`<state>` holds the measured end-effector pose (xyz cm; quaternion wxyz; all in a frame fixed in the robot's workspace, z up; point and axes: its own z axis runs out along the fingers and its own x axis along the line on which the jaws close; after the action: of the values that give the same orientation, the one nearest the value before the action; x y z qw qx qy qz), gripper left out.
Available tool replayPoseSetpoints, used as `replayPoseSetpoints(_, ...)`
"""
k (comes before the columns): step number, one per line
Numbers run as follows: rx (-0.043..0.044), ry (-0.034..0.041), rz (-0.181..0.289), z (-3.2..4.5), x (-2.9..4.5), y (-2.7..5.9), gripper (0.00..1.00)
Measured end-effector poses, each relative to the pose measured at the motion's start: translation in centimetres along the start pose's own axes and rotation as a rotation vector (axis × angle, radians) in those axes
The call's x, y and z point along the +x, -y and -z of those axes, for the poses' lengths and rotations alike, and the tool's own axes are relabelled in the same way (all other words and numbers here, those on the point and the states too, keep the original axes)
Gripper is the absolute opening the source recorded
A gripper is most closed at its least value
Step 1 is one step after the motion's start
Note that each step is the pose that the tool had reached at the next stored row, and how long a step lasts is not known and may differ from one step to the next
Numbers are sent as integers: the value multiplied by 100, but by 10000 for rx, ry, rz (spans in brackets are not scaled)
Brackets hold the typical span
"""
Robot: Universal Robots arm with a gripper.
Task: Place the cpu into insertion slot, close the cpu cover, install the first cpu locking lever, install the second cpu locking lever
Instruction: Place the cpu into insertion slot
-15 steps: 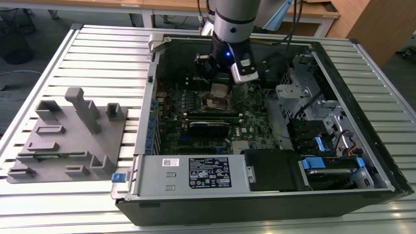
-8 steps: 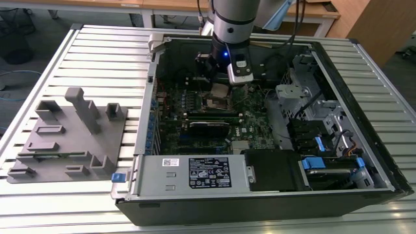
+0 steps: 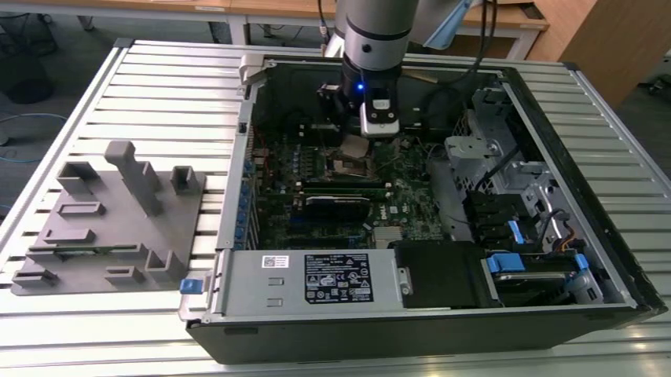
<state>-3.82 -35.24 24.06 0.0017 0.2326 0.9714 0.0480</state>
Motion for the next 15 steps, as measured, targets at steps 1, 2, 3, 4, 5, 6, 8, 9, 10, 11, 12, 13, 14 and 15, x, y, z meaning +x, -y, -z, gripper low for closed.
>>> replayPoseSetpoints(1, -3, 17, -179, -1, 0, 0, 54)
replayPoseSetpoints(2, -7, 34, -358, -2, 0, 0, 54)
replayPoseSetpoints(3, -11, 51, -537, -4, 0, 0, 54)
replayPoseSetpoints(4, -15, 68, -715, -5, 0, 0, 54)
replayPoseSetpoints(5, -18, 84, -895, -6, 0, 0, 54)
replayPoseSetpoints(6, -21, 103, -1089, -7, 0, 1, 54)
replayPoseSetpoints(8, -28, 137, -1442, -9, 0, 1, 54)
replayPoseSetpoints(9, -31, 153, -1622, -11, 0, 1, 54)
replayPoseSetpoints(10, -35, 170, -1800, -12, 0, 1, 54)
replayPoseSetpoints(11, -38, 187, -1979, -13, 0, 1, 54)
replayPoseSetpoints(12, -42, 206, -2176, -15, 0, 1, 54)
replayPoseSetpoints(13, -45, 222, -2353, -16, 0, 2, 54)
replayPoseSetpoints(14, -48, 240, -2533, -17, 0, 2, 54)
replayPoseSetpoints(15, -52, 256, -2711, -19, 0, 2, 54)
